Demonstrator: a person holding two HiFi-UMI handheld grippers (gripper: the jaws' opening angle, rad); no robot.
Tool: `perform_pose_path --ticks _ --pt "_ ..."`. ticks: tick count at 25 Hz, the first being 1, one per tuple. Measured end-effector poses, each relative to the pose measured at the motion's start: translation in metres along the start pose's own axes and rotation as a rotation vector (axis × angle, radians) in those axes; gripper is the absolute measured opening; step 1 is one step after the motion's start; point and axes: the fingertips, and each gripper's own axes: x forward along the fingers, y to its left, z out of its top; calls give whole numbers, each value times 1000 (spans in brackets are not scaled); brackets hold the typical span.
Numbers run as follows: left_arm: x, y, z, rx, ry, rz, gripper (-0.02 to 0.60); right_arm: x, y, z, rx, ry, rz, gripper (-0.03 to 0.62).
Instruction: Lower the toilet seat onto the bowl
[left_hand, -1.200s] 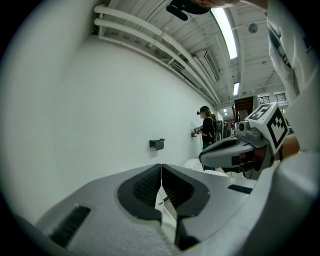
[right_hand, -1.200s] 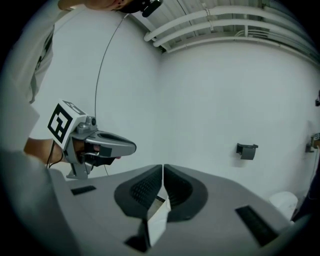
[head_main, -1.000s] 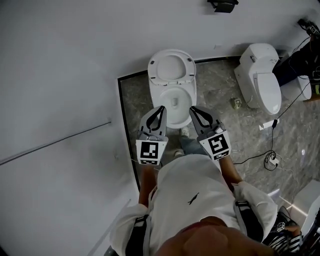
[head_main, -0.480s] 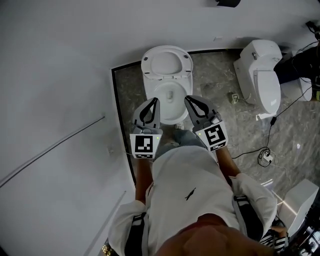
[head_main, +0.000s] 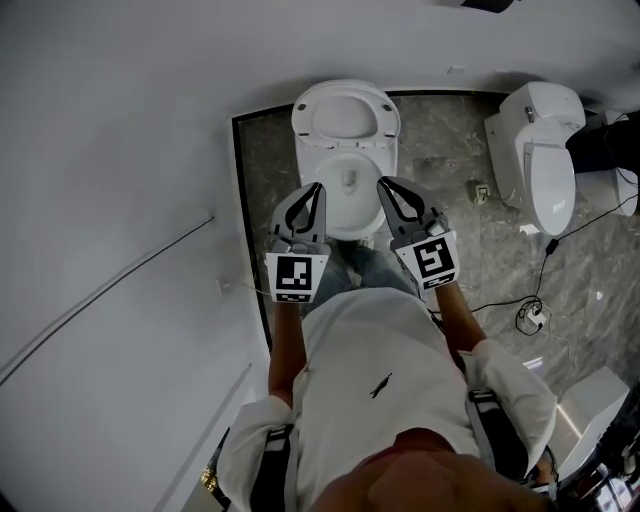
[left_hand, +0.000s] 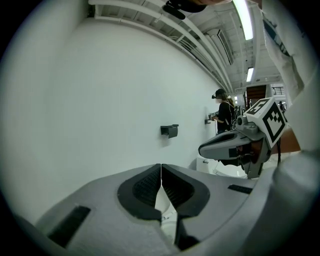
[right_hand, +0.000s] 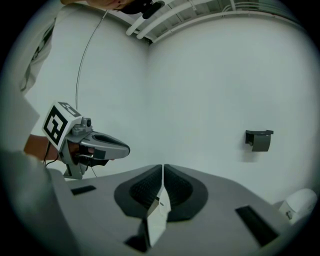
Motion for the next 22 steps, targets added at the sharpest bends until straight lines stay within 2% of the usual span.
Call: perform_pose_path --ticks 8,22 --pt "28 24 -13 19 15 -34 28 30 -16 -11 -16 12 -47 32" --pt "88 59 -45 28 10 -187 28 85 -39 -44 -7 91 -216 32"
